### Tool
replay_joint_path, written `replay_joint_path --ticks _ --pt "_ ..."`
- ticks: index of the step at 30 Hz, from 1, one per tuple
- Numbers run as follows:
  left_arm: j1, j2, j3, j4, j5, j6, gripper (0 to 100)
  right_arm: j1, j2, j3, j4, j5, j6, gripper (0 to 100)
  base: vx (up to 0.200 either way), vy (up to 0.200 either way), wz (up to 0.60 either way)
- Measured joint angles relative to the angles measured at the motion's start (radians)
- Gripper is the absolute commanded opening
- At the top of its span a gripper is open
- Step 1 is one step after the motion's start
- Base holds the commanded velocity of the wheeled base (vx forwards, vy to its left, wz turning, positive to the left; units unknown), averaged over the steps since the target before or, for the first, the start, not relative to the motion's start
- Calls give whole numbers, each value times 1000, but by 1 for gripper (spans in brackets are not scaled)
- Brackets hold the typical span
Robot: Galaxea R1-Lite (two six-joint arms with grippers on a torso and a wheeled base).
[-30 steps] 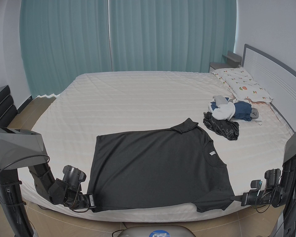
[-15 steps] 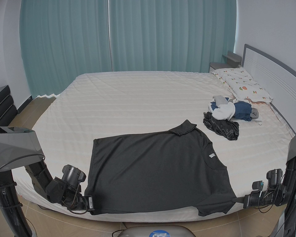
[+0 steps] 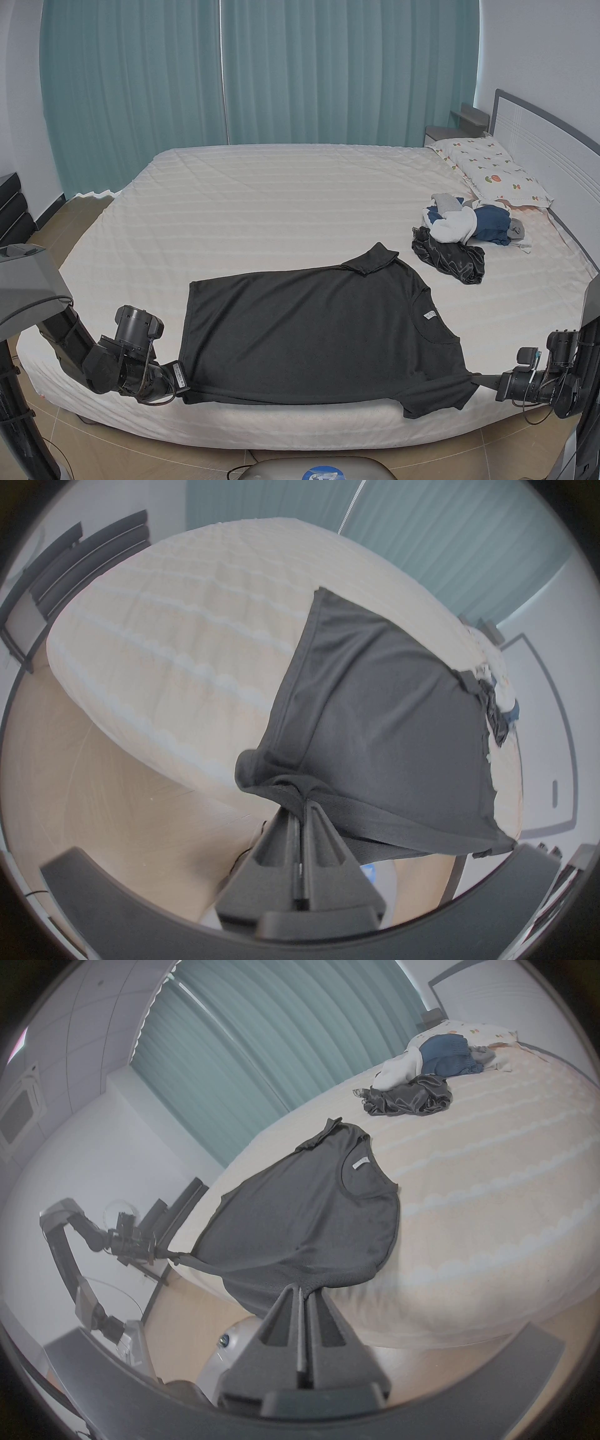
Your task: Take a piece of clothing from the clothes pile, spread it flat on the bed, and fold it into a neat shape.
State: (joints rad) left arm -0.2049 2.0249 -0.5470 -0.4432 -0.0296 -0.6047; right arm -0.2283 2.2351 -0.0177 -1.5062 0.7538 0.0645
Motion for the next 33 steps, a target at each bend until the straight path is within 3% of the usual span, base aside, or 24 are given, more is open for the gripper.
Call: replay_joint_path --ticks 10,20,33 --pt "39 -7 -35 -67 -67 -103 0 51 12 -74 -47 -1 180 0 0 0 0" --pt "61 -59 -36 -54 -71 -107 0 59 -23 -161 -46 -7 331 0 0 0 0" --pt "74 -33 -79 -66 -116 -150 0 69 -41 -226 -46 -11 352 0 0 0 0"
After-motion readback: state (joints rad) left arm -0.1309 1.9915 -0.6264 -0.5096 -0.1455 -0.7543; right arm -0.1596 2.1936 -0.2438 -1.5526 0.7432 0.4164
